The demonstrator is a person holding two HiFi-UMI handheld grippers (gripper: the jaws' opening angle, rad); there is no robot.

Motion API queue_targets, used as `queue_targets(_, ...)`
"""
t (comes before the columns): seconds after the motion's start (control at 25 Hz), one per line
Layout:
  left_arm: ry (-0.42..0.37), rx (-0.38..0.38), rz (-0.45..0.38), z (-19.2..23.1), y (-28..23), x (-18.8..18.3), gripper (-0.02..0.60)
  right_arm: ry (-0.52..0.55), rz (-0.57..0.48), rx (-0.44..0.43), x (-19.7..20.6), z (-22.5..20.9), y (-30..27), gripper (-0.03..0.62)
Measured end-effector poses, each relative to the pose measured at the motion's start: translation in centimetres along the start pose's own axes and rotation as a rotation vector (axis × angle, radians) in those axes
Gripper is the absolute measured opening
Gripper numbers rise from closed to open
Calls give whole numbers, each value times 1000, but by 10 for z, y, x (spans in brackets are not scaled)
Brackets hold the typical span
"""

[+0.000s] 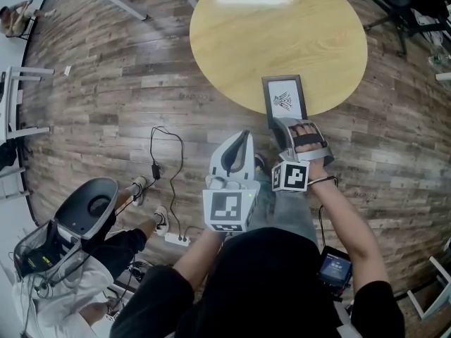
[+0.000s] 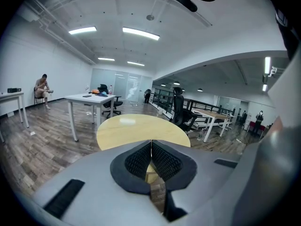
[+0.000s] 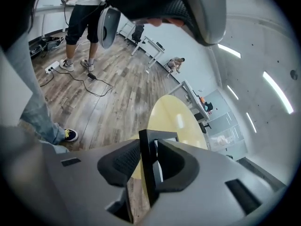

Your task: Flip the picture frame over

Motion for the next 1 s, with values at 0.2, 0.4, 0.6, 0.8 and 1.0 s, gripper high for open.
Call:
queue_targets(0.2,-3,4,-18,0,1,-8,23,-102,-87,23,-18,-28,21,103)
queue_targets(0.4,-14,-7,-29,0,2,-13,23,-406,-233,-8,-25,-61,42,100)
queue_targets(0.6,-16,-5,-32,1,3,-21,23,-788,-352,-17,-13,-98,60,94)
queue_targets(0.8,-31,-6,-45,6,-2,-27,23,-1205,-477,-23,27,-124,58,92)
queue_targets(1.0,-26,0,-19,1,-6,-26,23,-1548,-477,-13,78,-123,59,83)
Point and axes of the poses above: the fingertips, and each gripper's own axes: y backward along the fingers, z to its left, x out of its underside, the point moved 7 cm from there along y, backward along the fingers, and after that the axes turned 3 degrees about -y, right-handed, at the moved point
